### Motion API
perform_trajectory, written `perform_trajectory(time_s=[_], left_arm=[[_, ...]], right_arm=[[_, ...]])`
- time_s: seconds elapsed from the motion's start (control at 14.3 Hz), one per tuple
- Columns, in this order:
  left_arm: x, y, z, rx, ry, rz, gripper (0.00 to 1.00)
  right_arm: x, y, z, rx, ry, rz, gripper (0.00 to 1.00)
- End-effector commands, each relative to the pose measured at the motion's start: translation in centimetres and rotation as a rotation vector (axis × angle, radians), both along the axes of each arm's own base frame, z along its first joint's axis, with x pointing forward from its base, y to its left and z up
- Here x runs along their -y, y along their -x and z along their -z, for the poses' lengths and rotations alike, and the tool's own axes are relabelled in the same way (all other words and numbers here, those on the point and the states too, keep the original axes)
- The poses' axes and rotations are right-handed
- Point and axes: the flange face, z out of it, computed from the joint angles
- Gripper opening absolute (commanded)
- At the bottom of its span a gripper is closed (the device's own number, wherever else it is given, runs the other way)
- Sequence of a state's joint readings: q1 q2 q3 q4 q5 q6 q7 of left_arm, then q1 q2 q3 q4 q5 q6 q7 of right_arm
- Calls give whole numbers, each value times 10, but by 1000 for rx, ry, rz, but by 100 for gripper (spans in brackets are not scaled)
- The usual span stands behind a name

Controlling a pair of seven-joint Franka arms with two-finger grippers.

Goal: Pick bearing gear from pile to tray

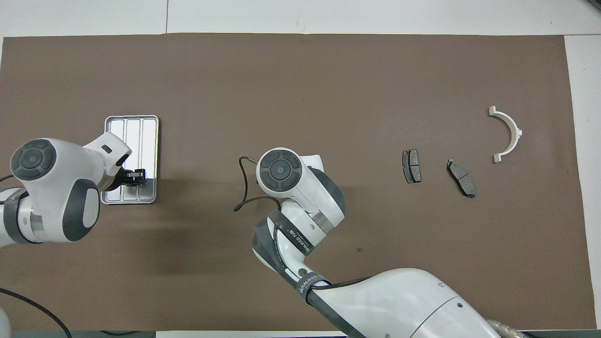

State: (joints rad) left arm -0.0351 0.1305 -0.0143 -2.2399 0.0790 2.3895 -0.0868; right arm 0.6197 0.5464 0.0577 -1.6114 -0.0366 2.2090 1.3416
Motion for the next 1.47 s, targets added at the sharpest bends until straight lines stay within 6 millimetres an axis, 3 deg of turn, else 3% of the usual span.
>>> perform_trajectory(time_s=[0.0,0.14,0.35,0.49,0.63,0.77,0.98,1.12,1.26,1.4], left_arm=[[50,-19,-48,-8,8,-4,100],[119,-23,-68,25,20,-129,100],[240,13,-82,71,45,-251,100],[295,43,-81,79,54,-271,100],[334,66,-62,86,29,-289,99],[349,66,-39,89,34,-301,99],[356,56,-10,95,48,-300,99],[355,51,4,100,56,-304,99],[357,49,17,105,65,-302,99],[360,52,17,104,65,-302,99]], right_arm=[[33,-43,-51,14,14,73,100],[70,-58,-96,30,1,22,100],[153,-79,-147,28,28,-166,100],[218,-92,-172,24,46,-341,100],[275,-101,-185,17,38,-487,100],[321,-106,-193,19,46,-569,100],[363,-109,-194,6,58,-576,100],[379,-108,-197,10,58,-550,100],[383,-109,-198,11,58,-542,100],[391,-108,-198,9,55,-534,100]])
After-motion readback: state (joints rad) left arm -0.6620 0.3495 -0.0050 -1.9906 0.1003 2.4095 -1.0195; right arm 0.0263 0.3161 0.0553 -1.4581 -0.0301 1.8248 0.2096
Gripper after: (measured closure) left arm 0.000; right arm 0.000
